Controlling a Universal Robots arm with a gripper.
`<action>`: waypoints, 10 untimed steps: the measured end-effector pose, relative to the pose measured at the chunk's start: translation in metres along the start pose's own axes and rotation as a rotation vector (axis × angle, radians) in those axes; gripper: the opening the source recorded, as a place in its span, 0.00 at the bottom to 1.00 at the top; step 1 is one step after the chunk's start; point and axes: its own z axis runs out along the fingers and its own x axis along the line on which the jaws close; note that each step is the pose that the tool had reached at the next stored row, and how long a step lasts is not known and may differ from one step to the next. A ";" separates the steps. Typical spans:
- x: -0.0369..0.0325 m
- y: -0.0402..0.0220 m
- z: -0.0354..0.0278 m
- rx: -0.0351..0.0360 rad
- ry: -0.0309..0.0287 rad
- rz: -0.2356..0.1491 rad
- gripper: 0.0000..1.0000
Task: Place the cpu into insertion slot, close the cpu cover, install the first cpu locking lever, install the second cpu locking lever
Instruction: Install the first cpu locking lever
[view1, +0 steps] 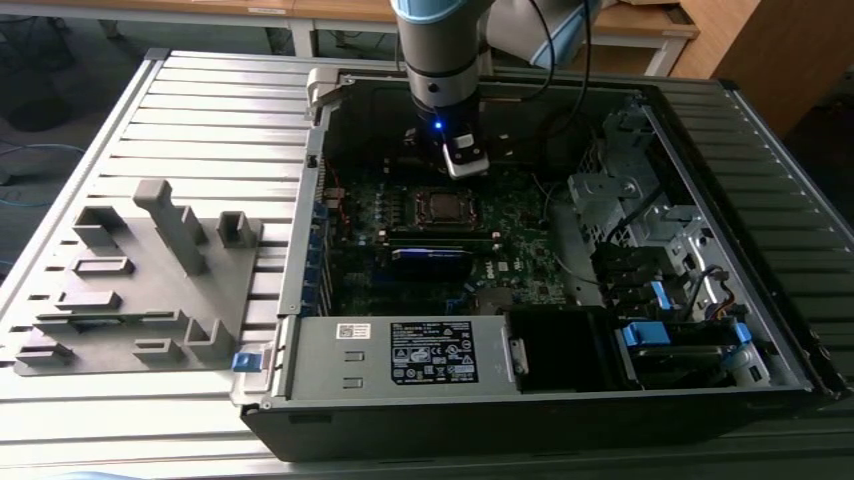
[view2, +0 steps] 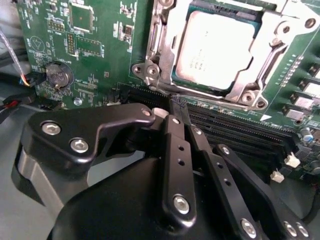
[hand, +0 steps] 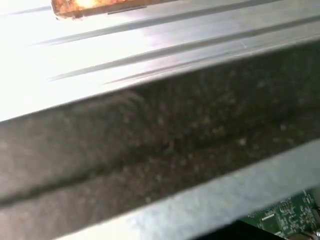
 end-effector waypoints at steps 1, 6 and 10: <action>0.0000 0.0000 -0.0001 -0.0015 0.0005 0.000 0.11; -0.0008 0.0012 -0.0053 -0.0038 0.0011 0.001 0.11; -0.0022 0.0034 -0.0151 -0.0037 0.0011 0.001 0.11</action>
